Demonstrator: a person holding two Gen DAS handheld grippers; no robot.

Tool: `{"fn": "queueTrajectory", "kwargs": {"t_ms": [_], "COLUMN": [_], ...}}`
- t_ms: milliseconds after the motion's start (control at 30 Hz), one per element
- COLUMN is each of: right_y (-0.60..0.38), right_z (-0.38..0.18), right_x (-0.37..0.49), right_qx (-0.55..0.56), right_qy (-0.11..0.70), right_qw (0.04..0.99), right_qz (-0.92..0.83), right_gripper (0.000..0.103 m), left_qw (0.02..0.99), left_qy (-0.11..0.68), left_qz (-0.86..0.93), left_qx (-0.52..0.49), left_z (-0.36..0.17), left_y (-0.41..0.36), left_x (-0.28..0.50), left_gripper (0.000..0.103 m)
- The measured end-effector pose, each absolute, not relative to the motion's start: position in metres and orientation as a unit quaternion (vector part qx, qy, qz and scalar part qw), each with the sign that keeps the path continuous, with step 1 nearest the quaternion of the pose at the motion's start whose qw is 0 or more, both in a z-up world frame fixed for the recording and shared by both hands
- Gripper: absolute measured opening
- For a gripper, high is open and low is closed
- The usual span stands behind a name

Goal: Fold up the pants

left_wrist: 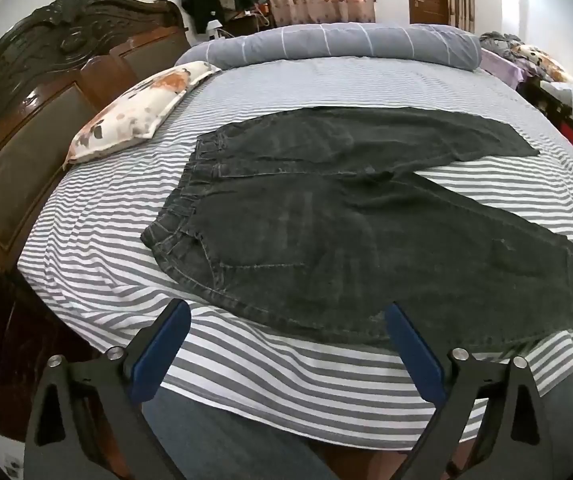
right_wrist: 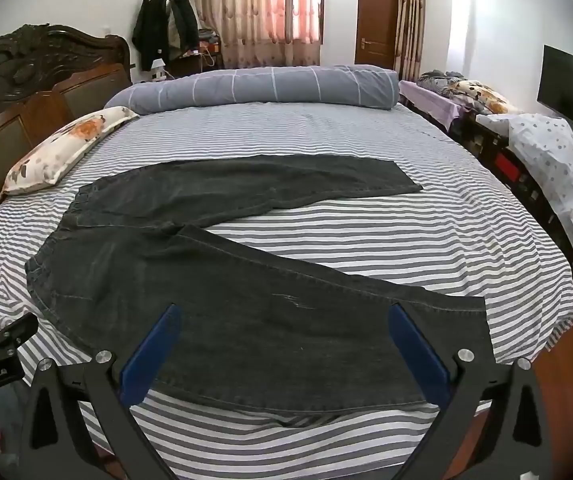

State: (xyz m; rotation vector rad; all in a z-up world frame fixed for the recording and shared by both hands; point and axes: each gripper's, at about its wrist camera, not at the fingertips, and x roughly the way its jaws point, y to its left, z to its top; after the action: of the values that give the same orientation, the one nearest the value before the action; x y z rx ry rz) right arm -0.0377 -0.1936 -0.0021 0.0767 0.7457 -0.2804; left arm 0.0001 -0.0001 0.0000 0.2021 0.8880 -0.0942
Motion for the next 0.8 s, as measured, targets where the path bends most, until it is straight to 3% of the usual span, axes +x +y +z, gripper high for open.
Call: {"fn": "queueTrajectory", "kwargs": {"t_ms": [233,800], "right_y": [-0.193,-0.193], "right_z": [-0.002,-0.002], "right_x": [-0.038,-0.038], "right_qx": [0.039,0.039], "right_qy": [0.362,0.361], "right_qw": [0.922,0.922], "right_qz": [-0.134,-0.134], "right_gripper": [0.103,0.103], "left_qw": [0.894,0.889], "left_qy": [0.435,0.443], "left_qz": [-0.053,-0.037], "left_qx": [0.098,0.106], "left_z": [0.0,-0.01], "left_y": [0.003,0.004], "left_x": [-0.003,-0.001], "left_gripper": [0.089,0.089]}}
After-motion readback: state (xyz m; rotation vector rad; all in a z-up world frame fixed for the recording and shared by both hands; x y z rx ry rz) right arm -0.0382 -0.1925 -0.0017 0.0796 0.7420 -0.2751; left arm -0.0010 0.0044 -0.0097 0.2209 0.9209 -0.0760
